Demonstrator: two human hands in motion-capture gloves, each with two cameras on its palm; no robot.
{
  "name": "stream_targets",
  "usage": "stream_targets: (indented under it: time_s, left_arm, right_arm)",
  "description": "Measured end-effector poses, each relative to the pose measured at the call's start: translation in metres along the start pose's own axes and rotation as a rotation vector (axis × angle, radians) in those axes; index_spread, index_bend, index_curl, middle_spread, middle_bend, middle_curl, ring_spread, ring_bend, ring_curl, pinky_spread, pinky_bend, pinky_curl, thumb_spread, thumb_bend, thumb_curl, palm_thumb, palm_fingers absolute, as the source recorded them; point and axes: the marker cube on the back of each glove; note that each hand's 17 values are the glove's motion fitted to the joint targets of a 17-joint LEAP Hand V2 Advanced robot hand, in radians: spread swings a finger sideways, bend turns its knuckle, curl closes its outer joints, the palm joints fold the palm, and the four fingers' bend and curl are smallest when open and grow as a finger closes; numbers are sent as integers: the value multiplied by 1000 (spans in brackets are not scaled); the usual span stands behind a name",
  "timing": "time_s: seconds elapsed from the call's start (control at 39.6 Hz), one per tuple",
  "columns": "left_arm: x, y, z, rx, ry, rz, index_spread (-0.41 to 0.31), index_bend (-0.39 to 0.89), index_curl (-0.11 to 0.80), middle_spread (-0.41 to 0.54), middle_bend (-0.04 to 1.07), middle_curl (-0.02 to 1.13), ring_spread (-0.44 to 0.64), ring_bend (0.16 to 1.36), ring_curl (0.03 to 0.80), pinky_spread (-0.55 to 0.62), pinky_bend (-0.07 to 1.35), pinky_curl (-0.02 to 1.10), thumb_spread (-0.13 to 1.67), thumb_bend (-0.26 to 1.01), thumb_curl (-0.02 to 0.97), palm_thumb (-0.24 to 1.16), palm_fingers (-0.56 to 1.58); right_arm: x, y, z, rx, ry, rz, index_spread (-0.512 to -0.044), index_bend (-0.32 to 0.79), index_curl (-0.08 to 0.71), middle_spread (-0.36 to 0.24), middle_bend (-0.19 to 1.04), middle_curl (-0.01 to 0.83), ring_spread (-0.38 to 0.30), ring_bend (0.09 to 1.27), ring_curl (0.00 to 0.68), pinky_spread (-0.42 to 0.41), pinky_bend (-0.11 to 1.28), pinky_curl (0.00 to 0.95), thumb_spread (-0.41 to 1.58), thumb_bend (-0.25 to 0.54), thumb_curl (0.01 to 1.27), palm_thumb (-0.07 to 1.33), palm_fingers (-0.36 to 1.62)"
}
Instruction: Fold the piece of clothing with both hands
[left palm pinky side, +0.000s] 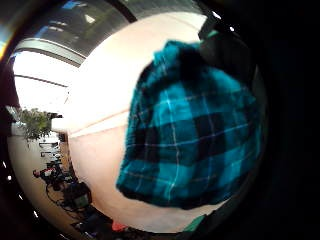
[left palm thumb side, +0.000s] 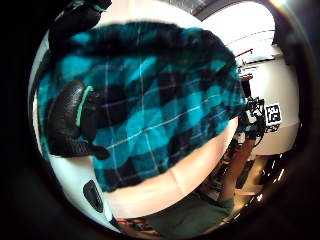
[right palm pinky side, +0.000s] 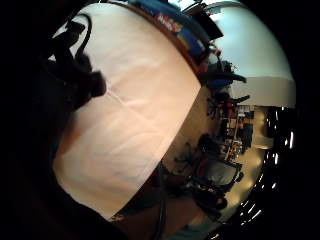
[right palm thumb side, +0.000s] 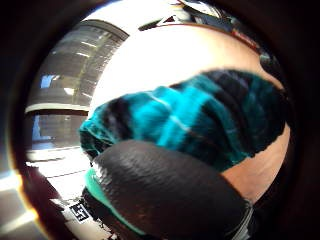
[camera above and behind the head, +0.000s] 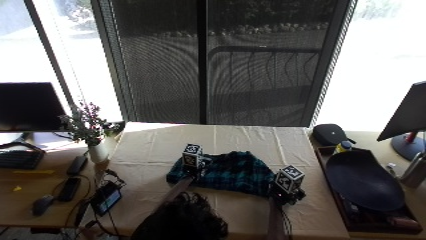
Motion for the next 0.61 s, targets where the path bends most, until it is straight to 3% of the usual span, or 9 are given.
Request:
stream_targets:
  time_s: [0.08,0.1,0.18,0.3,0.33,0.38,0.43,0.5,0.61]
  left_arm:
    - [-16,-6,19,0,-139,-43,-182,164,351,-185,187,427,-70,462,356,-16,470,402,1288,-15,307,751,571]
    - [-22,-6,25,-15,-177,-59,-182,161,351,-182,184,425,-63,457,354,-10,468,401,1289,-15,307,748,574]
    - [-22,-19,41,72,-182,-27,-177,191,370,-137,144,416,15,398,347,44,482,411,1330,-46,274,628,453]
    - [-4,-34,51,208,-42,81,-171,216,392,-101,142,393,92,384,332,132,420,394,1420,-41,228,490,388]
    - [0,-40,49,260,-14,108,-170,215,395,-97,145,389,102,384,330,144,413,390,1432,-35,223,476,388]
    - [6,-49,45,331,18,136,-168,212,400,-90,148,382,118,382,324,165,406,383,1455,-29,211,444,390]
    - [4,-39,40,258,17,104,-167,206,404,-84,146,375,132,382,321,182,403,378,1476,-22,205,419,391]
    - [-4,-8,33,11,37,33,-154,161,398,-78,151,368,146,384,320,189,432,383,1498,-16,197,389,390]
    - [2,-1,15,-73,196,104,-142,135,387,-66,149,358,159,405,325,186,472,388,1518,-7,192,371,388]
  right_arm:
    - [9,3,15,-68,22,43,-330,-92,142,-33,234,393,-61,862,417,23,773,387,1172,-101,146,105,608]
    - [5,3,20,-90,-10,20,-328,-43,142,-32,239,395,-39,816,399,48,762,382,1178,-72,150,111,558]
    - [7,8,26,-112,13,62,-333,-146,66,-7,238,397,-83,941,439,-45,898,412,1127,-69,150,25,665]
    - [-2,19,21,-143,-11,-44,-340,-101,-2,-58,323,425,-157,990,458,-199,1019,436,1134,97,227,323,861]
    - [-6,20,18,-149,-40,-86,-340,-98,-11,-64,325,425,-165,992,455,-212,1023,434,1131,98,232,339,861]
    - [-13,20,11,-132,-113,-156,-340,-53,-8,-124,325,429,-188,1016,463,-252,1027,438,1131,150,258,459,936]
    - [-24,12,3,-79,-222,-189,-342,26,14,-183,315,430,-206,1023,466,-287,996,429,1135,208,286,585,1027]
    - [-47,-5,-7,-39,-409,-204,-343,119,56,-214,326,436,-225,994,465,-338,898,408,1095,243,325,708,1131]
    - [-63,-1,-35,-68,-589,-239,-342,112,92,-235,310,439,-241,966,469,-369,842,399,1005,221,360,776,1155]
